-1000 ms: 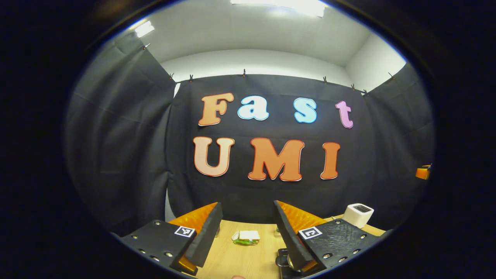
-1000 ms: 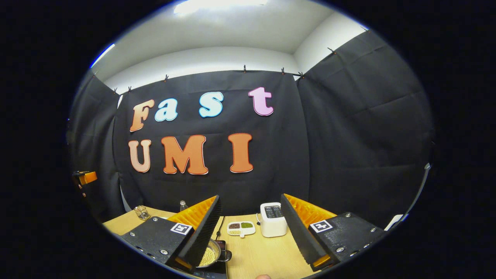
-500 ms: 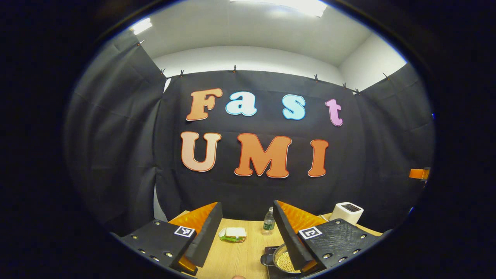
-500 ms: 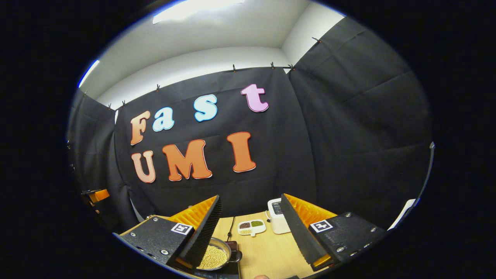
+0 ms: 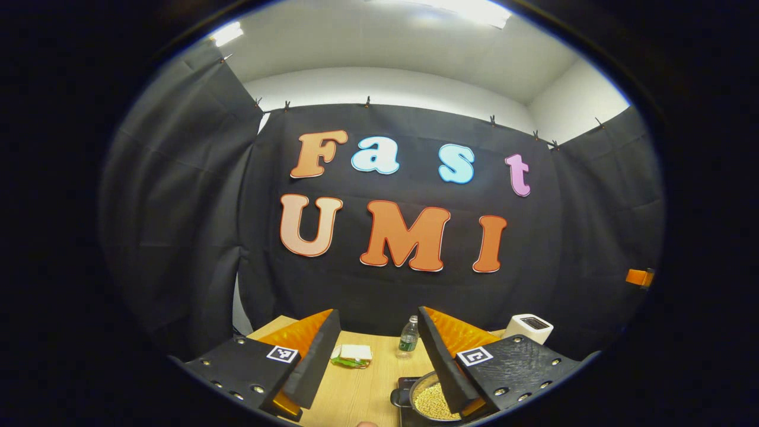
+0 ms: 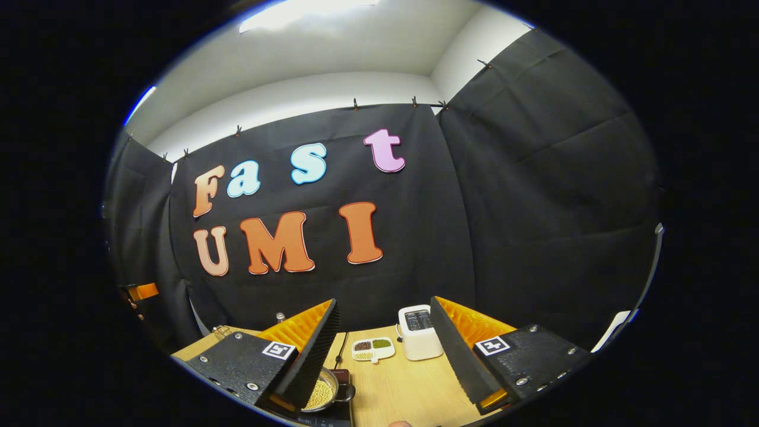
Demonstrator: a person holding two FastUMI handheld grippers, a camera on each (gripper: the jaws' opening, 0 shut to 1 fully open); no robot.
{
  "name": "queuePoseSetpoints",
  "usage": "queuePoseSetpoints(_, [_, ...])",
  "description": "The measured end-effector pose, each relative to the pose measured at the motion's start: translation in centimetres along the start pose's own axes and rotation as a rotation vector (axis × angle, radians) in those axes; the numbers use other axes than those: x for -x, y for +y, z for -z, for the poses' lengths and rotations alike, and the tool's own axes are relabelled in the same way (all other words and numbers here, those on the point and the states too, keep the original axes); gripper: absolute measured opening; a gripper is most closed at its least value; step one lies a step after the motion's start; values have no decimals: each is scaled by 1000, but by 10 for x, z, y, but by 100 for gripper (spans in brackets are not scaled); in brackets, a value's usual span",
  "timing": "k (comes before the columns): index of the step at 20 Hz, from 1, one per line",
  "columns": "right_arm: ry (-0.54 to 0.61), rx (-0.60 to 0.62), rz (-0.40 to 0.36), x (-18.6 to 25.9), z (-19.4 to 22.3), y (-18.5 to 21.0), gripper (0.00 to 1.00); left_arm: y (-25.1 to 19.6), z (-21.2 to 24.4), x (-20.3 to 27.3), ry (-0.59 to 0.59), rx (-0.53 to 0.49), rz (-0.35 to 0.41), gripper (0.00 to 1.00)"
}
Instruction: First push the handle of the pot to place it horizontally, then grasp the pot with both hands and set it on the induction cooktop.
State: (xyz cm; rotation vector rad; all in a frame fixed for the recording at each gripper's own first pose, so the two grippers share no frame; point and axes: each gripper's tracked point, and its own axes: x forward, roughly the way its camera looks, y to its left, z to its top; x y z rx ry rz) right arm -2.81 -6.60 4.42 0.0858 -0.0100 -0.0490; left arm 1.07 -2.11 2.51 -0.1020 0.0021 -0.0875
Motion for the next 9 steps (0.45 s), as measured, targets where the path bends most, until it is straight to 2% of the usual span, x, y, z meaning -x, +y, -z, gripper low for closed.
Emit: queuePoseSetpoints(9, [-3,11,6,-1,6,-10,95,-25,1,-1,6,-13,37,81])
